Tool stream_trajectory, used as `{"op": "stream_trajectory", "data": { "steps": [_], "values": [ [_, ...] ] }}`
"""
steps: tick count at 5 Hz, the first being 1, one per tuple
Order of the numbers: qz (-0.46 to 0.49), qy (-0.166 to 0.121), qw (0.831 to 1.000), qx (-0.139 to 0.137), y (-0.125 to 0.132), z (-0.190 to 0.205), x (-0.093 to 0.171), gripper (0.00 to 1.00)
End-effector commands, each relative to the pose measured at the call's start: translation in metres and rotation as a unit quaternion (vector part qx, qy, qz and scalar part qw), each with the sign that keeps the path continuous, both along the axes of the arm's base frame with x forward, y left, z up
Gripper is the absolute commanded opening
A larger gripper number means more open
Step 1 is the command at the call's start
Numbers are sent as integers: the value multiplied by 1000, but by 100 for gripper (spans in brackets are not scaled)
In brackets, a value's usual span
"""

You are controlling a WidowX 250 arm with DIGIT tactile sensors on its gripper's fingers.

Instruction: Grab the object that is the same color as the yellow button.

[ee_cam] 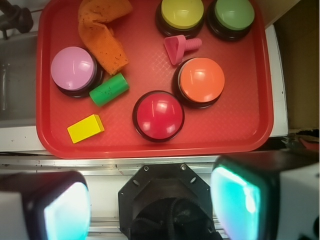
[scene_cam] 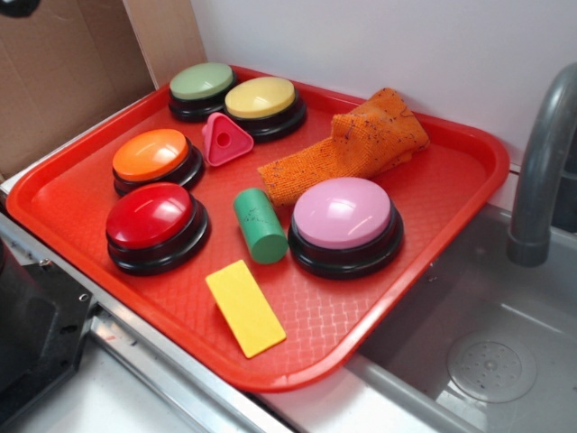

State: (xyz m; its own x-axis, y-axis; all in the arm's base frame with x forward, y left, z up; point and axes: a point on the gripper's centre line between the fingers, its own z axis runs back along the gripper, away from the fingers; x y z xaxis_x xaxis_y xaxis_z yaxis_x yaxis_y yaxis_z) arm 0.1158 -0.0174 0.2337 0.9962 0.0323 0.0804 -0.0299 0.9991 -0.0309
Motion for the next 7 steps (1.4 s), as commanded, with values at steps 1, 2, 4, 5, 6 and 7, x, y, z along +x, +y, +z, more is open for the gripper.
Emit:
{"op": "stream_trajectory", "data": {
  "steps": [1, 2, 4, 5, 6, 7],
  "values": [
    [0, 0, 1000, 0, 0, 0, 0, 100],
    [64, 40, 997, 4, -18, -19, 2, 100],
    [184, 21, 982, 21, -56, -88, 11, 100],
    [255, -6, 966, 36, -65, -129, 17, 100],
    [256, -2, 966, 23, -73, -160, 27, 100],
    [275, -7, 961, 35, -83, -183, 32, 100]
  ]
}}
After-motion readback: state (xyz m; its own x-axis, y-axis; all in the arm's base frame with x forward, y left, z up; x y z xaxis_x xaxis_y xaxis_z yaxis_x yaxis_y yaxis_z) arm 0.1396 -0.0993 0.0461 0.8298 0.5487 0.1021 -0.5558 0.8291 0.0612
